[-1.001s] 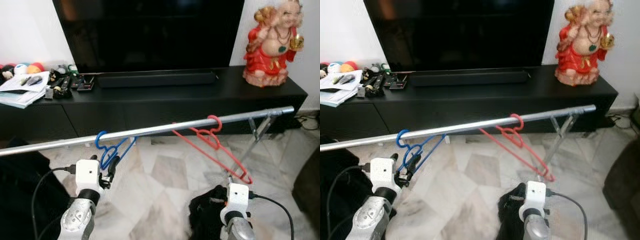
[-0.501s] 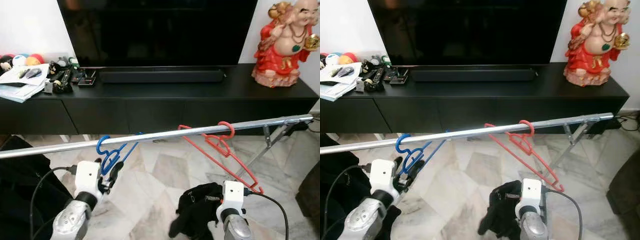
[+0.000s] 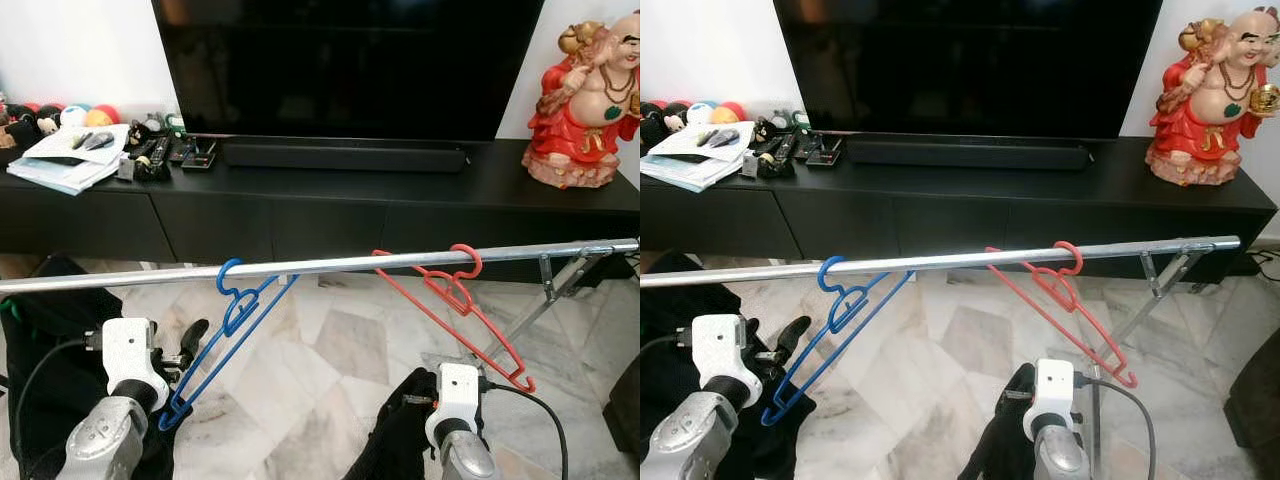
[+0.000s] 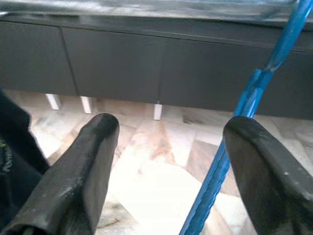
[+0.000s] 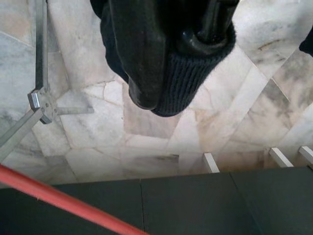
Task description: Hang hanger
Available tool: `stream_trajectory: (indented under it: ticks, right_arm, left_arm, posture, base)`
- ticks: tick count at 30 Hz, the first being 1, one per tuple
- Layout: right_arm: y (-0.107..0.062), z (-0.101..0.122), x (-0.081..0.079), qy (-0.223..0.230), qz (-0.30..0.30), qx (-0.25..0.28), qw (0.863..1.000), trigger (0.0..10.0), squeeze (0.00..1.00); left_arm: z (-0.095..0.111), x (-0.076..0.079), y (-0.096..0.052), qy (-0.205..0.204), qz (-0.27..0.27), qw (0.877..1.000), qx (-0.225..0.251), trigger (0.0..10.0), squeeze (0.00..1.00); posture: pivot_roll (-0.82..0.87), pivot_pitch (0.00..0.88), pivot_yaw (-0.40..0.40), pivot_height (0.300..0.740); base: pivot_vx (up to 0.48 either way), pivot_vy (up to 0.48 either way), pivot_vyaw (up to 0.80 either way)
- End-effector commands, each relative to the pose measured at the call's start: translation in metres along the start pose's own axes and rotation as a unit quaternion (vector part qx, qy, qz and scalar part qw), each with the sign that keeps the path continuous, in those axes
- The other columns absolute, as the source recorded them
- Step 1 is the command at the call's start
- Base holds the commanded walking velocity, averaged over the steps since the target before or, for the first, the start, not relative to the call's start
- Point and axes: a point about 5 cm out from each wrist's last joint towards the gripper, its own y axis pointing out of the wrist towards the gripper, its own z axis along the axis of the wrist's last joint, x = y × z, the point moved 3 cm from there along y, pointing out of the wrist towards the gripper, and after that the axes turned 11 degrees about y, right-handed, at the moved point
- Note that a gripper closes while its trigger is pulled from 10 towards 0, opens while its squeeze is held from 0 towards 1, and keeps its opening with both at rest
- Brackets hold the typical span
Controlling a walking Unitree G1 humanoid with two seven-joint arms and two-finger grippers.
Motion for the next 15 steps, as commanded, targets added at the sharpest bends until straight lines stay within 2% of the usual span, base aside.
stream_trajectory:
  ticks: [1, 2, 4, 5, 7, 9, 11, 15]
  right_arm:
    - [0.001, 0.002, 0.0, -0.001, -0.002, 0.001, 1.0, 10.0, 0.0]
    - [0.001, 0.003, 0.002, -0.001, -0.004, 0.001, 1.0, 10.0, 0.0]
    - [0.001, 0.003, 0.003, -0.002, -0.004, 0.001, 1.0, 10.0, 0.0]
    - [0.001, 0.003, 0.003, -0.004, -0.007, 0.001, 1.0, 10.0, 0.0]
    - [0.001, 0.004, 0.004, -0.004, -0.008, 0.001, 1.0, 10.0, 0.0]
    - [0.001, 0.003, 0.004, -0.005, -0.008, 0.001, 1.0, 10.0, 0.0]
    - [0.001, 0.003, 0.004, -0.004, -0.009, 0.001, 1.0, 10.0, 0.0]
    - [0.002, 0.003, 0.001, -0.005, -0.006, 0.001, 1.0, 10.0, 0.0]
  left_arm:
    - [0.006, 0.003, 0.004, -0.01, -0.022, 1.0, 0.006, 10.0, 1.0]
    - [0.009, 0.007, 0.007, -0.002, -0.056, 0.998, -0.001, 10.0, 1.0]
    - [0.01, 0.009, 0.009, 0.011, -0.089, 0.996, -0.013, 10.0, 0.99]
    - [0.009, 0.01, 0.011, 0.043, -0.11, 0.993, -0.026, 10.0, 0.0]
    - [0.008, 0.011, 0.012, 0.058, -0.124, 0.99, -0.032, 10.0, 0.0]
    - [0.011, 0.014, 0.013, 0.049, -0.137, 0.989, -0.028, 10.0, 0.0]
    - [0.01, 0.017, 0.016, 0.067, -0.144, 0.987, -0.031, 10.0, 0.0]
    - [0.007, 0.021, 0.025, 0.086, -0.136, 0.986, -0.046, 10.0, 0.0]
  posture:
    - [-0.02, 0.084, 0.03, 0.74]
    - [-0.01, 0.085, 0.03, 0.74]
    - [-0.02, 0.082, 0.03, 0.74]
    - [-0.02, 0.084, 0.027, 0.74]
    - [-0.01, 0.084, 0.027, 0.74]
    - [-0.01, 0.084, 0.027, 0.74]
    - [-0.02, 0.083, 0.027, 0.74]
    - [-0.02, 0.078, 0.024, 0.74]
  base:
    - [0.0, 0.0, 0.0]
    - [0.0, 0.0, 0.0]
    - [0.0, 0.0, 0.0]
    - [0.0, 0.0, 0.0]
    - [0.0, 0.0, 0.0]
    - [0.0, 0.0, 0.0]
    - [0.0, 0.0, 0.0]
    - [0.0, 0.0, 0.0]
